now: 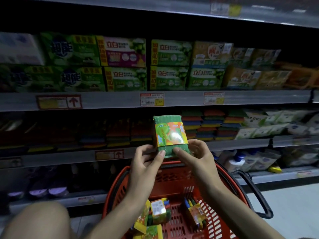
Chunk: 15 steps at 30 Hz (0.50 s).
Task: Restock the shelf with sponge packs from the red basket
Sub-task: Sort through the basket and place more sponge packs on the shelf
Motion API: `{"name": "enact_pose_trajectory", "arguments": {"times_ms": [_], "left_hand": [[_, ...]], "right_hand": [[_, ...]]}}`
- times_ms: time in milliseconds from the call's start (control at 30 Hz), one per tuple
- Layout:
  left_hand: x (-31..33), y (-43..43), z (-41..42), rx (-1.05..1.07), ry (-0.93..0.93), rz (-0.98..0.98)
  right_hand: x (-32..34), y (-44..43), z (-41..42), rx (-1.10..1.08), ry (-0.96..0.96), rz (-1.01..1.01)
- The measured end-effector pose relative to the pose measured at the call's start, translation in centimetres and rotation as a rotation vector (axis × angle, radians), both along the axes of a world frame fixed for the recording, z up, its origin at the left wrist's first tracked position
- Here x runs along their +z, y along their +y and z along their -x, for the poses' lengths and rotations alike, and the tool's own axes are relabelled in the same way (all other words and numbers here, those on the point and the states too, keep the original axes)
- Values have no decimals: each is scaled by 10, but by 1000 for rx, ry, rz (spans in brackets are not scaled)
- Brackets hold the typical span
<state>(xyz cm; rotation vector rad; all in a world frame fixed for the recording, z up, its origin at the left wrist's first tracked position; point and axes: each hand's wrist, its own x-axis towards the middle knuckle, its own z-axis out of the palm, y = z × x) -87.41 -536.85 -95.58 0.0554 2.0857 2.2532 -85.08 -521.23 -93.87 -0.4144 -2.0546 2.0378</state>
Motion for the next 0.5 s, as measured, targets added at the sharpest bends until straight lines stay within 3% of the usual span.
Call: {"name": "enact_pose_trajectory", "arguments": {"times_ms": [300, 500], "left_hand": [[-3, 28, 33, 197, 18, -142], [-11, 45, 45, 207, 25, -101]], "right_hand": [[-12, 9, 28, 62, 39, -84], [-18, 23, 46, 95, 57, -65]]}}
